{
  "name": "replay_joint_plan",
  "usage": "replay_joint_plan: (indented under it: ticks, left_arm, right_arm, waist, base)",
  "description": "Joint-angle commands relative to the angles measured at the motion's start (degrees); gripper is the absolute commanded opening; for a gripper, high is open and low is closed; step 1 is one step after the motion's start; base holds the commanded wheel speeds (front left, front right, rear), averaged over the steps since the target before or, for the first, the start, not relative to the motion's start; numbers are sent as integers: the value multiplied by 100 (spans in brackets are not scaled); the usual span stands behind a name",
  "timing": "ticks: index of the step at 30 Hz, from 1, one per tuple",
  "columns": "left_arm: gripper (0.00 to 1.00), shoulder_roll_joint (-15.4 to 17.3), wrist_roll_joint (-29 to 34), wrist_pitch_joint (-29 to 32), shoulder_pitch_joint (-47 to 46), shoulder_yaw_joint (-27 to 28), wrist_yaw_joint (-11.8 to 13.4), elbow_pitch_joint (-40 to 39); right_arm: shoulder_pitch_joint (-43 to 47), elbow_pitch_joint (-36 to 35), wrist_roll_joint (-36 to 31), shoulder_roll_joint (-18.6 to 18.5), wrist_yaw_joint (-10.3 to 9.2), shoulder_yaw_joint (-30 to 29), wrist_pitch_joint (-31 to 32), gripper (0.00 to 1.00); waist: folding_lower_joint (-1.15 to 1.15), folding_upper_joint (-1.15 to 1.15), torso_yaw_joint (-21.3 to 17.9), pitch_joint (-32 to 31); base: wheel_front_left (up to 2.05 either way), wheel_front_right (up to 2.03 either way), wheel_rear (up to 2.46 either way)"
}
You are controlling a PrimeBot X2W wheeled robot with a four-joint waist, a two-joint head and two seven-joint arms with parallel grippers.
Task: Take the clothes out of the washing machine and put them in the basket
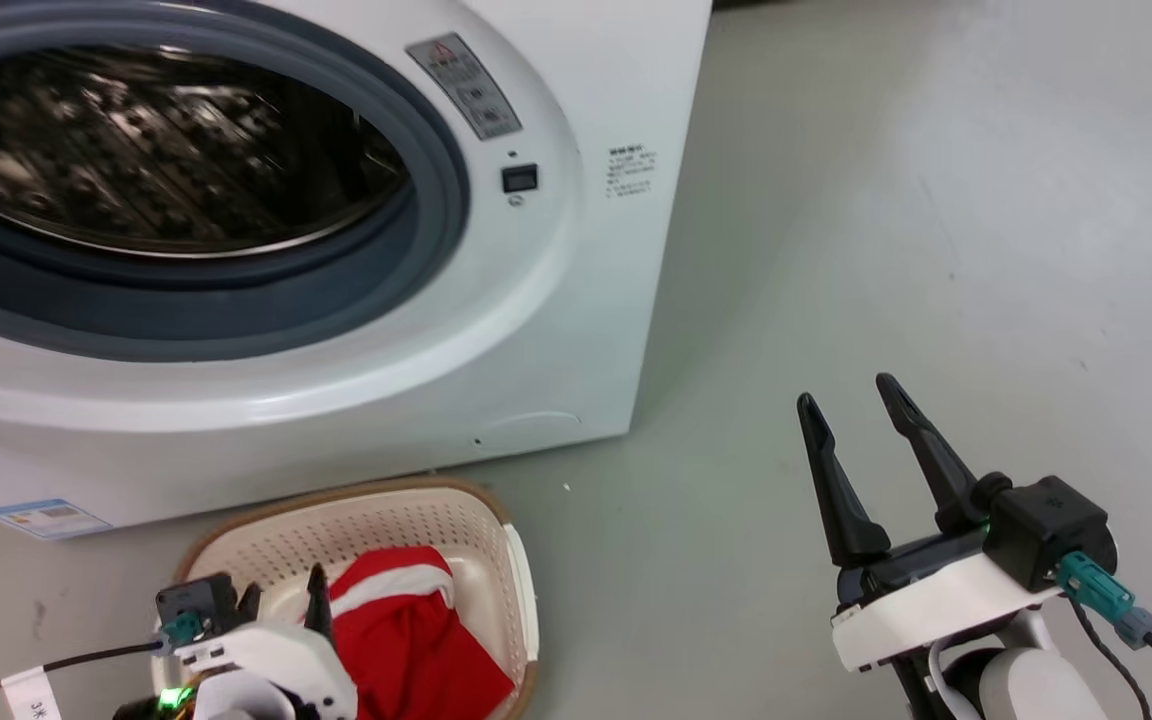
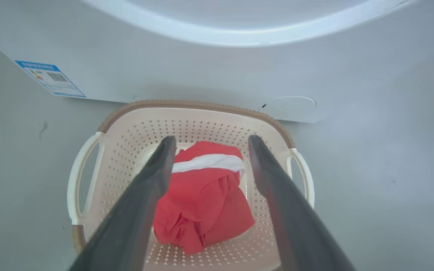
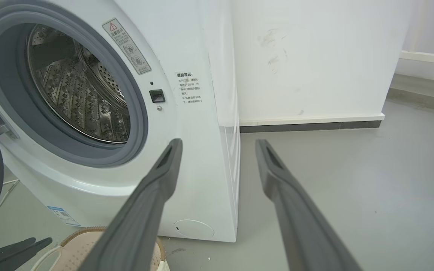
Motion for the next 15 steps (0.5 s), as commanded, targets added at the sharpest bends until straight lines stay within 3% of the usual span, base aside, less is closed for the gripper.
replay_joint_plan:
  ticks: [1,15]
  left_arm:
    - [100,-39,74,-13,101,24,40,-160]
    - [100,-162,1127,-15,921,315,263,-3407]
  right_arm:
    - [70,-23,-49,4,-4,-14,20,100]
    - [584,-81,-108,4,-4,-265,219,100]
  waist:
    - [1,0,223,-281]
    - [1,0,658,-1027]
  base:
    - [0,0,0]
    - [0,0,0]
